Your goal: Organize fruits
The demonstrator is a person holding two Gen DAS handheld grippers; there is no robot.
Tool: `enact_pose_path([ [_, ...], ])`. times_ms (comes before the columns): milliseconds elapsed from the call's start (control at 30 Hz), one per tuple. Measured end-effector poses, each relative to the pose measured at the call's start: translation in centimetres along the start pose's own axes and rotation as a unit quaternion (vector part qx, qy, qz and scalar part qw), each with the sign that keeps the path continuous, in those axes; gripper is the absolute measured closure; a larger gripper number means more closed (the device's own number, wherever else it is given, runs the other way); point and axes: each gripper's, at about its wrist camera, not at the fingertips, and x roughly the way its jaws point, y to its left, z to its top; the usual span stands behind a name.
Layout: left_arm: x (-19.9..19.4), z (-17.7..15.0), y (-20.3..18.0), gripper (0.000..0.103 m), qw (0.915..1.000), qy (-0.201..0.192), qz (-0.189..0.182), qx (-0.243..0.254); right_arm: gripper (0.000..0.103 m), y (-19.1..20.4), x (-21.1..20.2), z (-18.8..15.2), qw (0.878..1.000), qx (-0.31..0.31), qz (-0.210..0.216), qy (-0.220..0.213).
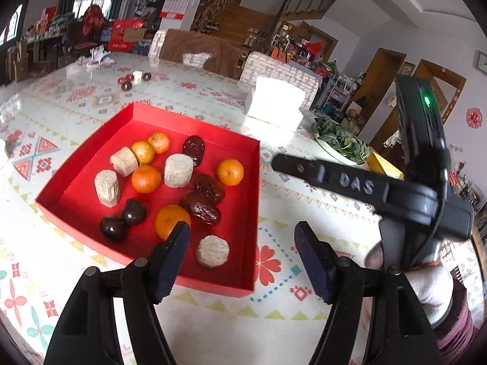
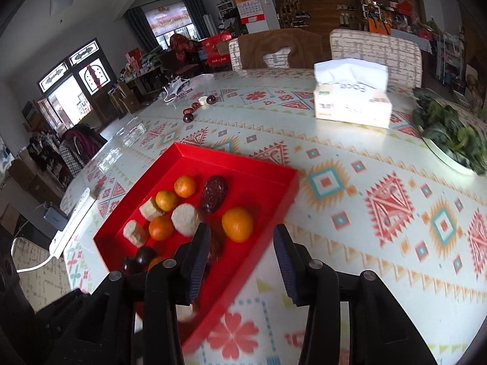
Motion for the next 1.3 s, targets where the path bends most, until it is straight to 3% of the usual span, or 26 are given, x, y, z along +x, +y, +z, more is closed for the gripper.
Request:
enact_pose_path([
  [100,-1.2,-0.4,-1.4,0.031,0.9992,-0.020,0.029,0.021,0.056,-0.6,-1.8,-1.4,1.000,0.010,0.002,-0.010],
  [233,-3.4,-1.0,-3.3,0.022,0.9907,-0.077,0.101,0.048,0.054,-1.2,-4.4,-3.4,1.000,0.013,-0.003,-0.028],
  [300,-5.3,-1.4,-4.4,0.010,0.9753,-0.133,0.165,0.062,0.052,-1.1,-5.8,-4.7,0.999,0.007,-0.010,-0.039],
  [367,-7.7,-1.9,-5.8,0.000,0.9502,-0.200,0.226,0.077,0.050,-0.9,-6.9,-5.7,0.999,0.001,-0.013,-0.049],
  [433,-10.2,-2.5,-6.9,0.000,0.9268,-0.258,0.259,0.086,0.049,-0.6,-8.0,-6.8,0.998,-0.006,-0.015,-0.059],
  [500,-11.8,-2.9,-7.3,0.000,0.9153,-0.287,0.270,0.082,0.048,-0.2,-9.2,-7.8,0.997,-0.013,-0.017,-0.069],
  [567,-13.2,-3.3,-7.1,0.000,0.9103,-0.303,0.275,0.065,0.046,0.3,-10.3,-8.7,0.997,-0.019,-0.015,-0.079],
  [700,-14.2,-3.8,-6.3,0.000,0.9170,-0.291,0.271,0.028,0.038,1.5,-12.3,-10.8,0.994,-0.025,-0.006,-0.102],
  [1033,-12.5,-5.4,-5.8,0.000,0.9525,-0.203,0.227,0.010,0.030,3.0,-14.4,-15.0,0.989,-0.048,-0.037,-0.136],
  [1300,-10.1,-7.2,-6.0,0.000,0.9623,-0.149,0.227,0.017,0.028,3.5,-14.1,-17.2,0.989,-0.064,-0.050,-0.122],
])
